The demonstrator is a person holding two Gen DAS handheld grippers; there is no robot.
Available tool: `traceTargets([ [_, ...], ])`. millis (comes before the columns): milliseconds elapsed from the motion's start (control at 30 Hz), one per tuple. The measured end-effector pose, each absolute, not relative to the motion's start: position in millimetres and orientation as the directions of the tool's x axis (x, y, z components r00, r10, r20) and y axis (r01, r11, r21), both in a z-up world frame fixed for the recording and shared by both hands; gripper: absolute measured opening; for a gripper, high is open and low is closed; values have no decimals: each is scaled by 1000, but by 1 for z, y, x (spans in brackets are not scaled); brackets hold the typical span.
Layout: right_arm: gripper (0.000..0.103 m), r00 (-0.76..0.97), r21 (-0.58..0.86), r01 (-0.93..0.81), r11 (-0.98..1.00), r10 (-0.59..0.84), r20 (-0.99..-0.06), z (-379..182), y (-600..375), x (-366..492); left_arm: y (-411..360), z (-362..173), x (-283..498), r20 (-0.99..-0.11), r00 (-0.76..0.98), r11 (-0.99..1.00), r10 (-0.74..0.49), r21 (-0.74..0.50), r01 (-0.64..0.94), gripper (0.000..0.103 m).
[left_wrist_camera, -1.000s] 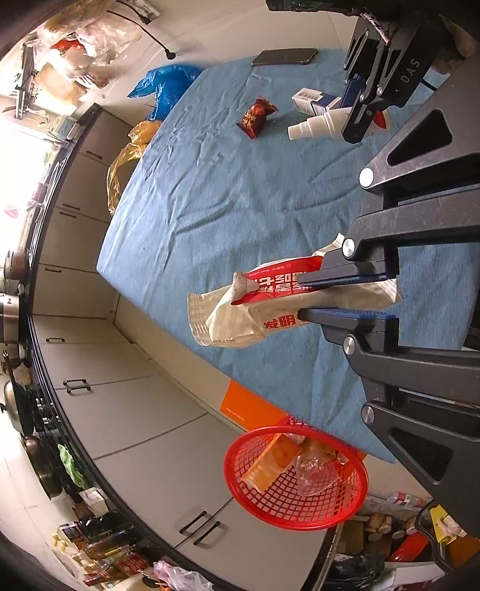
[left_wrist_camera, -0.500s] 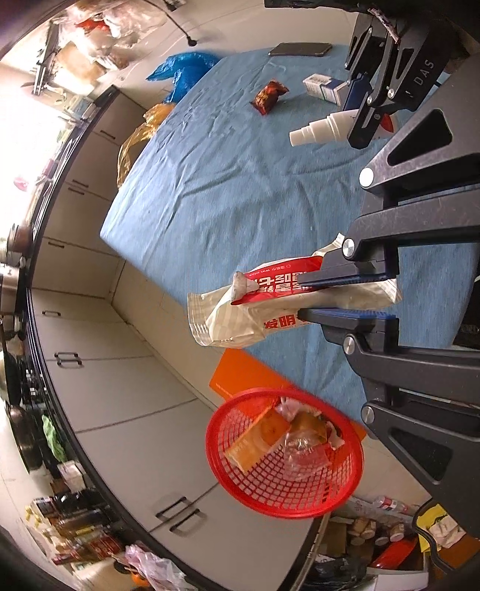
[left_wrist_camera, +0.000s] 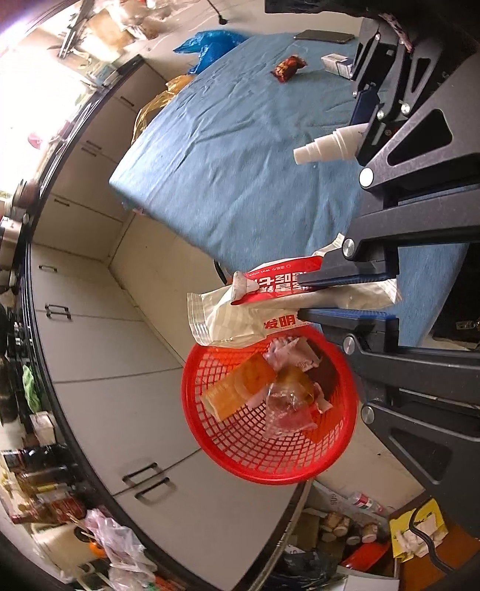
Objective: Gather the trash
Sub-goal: 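Carry the wrapper and spray bottle over the red basket and open both tools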
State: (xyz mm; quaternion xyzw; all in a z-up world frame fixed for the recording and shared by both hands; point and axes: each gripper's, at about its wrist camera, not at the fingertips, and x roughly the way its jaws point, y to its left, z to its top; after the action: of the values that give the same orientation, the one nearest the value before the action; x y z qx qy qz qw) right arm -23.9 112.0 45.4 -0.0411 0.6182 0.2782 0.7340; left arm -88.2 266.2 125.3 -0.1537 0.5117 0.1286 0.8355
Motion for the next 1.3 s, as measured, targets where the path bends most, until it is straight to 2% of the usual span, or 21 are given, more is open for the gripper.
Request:
traceTargets([
  [367, 33, 58, 281, -484, 828, 351, -935, 44, 144, -4, 334, 116, -91, -890, 453, 843, 43, -211, -495, 11],
  [567, 33, 53, 283, -554, 783, 372, -927, 49, 188, 6, 373, 115, -99, -887, 457, 789, 65, -235, -568, 11],
  [967, 33, 17, 252, -656, 711, 348, -937, 31, 277, 21, 412, 106, -97, -889, 450, 748, 83, -242, -617, 11],
  [1100, 33, -16, 291, -657, 695, 374, -927, 27, 296, 27, 418, 107, -101, -886, 457, 730, 79, -261, -632, 11],
  [1133, 35, -21, 304, -651, 695, 384, -923, 27, 298, 29, 419, 108, -102, -885, 458, 726, 81, -262, -636, 12],
  [1267, 43, -16, 330, -626, 706, 411, -911, 33, 299, 35, 423, 113, -108, -878, 468, 701, 96, -274, -658, 32],
  [1300, 44, -10, 330, -622, 710, 414, -910, 36, 296, 36, 423, 113, -110, -877, 471, 695, 100, -277, -664, 33],
])
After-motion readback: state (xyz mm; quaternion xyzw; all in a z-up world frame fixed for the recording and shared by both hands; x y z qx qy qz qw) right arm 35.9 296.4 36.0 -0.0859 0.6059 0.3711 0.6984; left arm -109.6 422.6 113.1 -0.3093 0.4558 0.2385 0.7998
